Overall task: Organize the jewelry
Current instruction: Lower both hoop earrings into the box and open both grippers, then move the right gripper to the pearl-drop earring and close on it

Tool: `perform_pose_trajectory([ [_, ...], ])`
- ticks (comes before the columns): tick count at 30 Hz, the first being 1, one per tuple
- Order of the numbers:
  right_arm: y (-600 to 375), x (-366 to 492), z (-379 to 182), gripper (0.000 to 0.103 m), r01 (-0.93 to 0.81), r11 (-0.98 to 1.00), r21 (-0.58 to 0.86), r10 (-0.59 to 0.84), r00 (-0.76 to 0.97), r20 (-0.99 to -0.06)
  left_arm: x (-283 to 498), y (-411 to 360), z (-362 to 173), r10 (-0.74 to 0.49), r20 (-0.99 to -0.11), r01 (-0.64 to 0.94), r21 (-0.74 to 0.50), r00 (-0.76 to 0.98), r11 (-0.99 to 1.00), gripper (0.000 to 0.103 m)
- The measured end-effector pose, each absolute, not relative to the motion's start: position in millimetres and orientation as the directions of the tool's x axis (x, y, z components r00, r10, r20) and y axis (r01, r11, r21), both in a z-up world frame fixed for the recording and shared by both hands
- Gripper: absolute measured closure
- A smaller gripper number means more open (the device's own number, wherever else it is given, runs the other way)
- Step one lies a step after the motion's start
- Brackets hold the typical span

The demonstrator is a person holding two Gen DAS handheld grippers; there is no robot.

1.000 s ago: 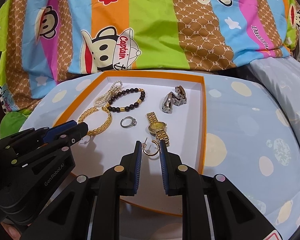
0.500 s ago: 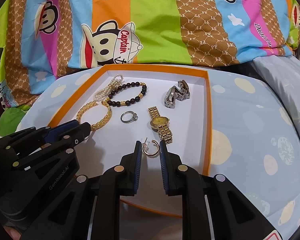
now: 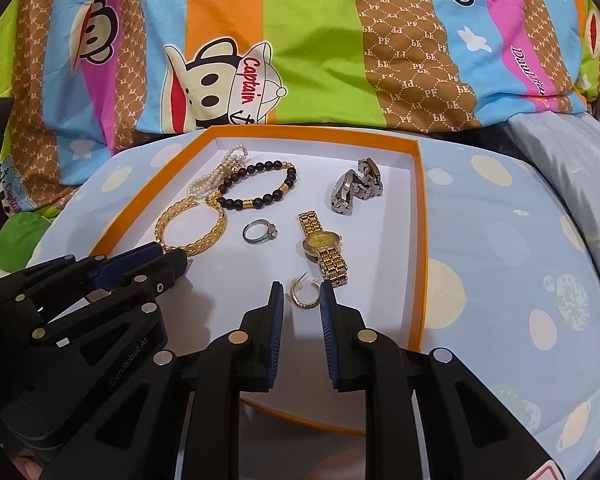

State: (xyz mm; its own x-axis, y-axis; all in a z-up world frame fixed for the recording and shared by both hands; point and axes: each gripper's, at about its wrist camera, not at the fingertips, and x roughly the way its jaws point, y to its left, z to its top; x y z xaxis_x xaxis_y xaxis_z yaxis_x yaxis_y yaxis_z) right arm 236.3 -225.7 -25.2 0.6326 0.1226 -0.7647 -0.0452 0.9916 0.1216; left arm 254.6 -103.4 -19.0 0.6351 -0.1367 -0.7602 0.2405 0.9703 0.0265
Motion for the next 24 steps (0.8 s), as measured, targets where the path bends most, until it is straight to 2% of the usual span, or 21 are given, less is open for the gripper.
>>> perform_pose_trajectory([
  [4,-229,235,-24,0.082,-0.037,0.990,0.137,0.129,0.641,-0.756,254,-99,-14,-0.136,-0.744,0.222,0.016,0.654,0.975,0.066],
  [8,-240,232,-20,0.078,-0.008,0.984,0.178,0.137,0.670,-0.730,254,-89,-6,-0.135,-0.719,0.182,-0.012,0.682,0.983,0.059],
  [14,-252,225,-9,0.076,0.035,0.981,0.191,0.106,0.725,-0.681,254,-69,4,-0.174,-0.688,0.134,-0.111,0.704,0.985,0.059],
  [18,-265,212,6,0.075,0.061,0.975,0.214,0.089,0.774,-0.627,242,-68,18,-0.145,-0.656,0.125,-0.078,0.741,0.989,0.058],
  [20,-272,205,13,0.068,0.071,0.972,0.223,0.083,0.788,-0.611,236,-61,28,-0.160,-0.646,0.125,-0.100,0.746,0.987,0.058],
  [24,-284,177,29,0.068,0.064,0.969,0.240,0.094,0.799,-0.593,213,-41,43,-0.150,-0.633,0.110,-0.101,0.760,0.989,0.058],
])
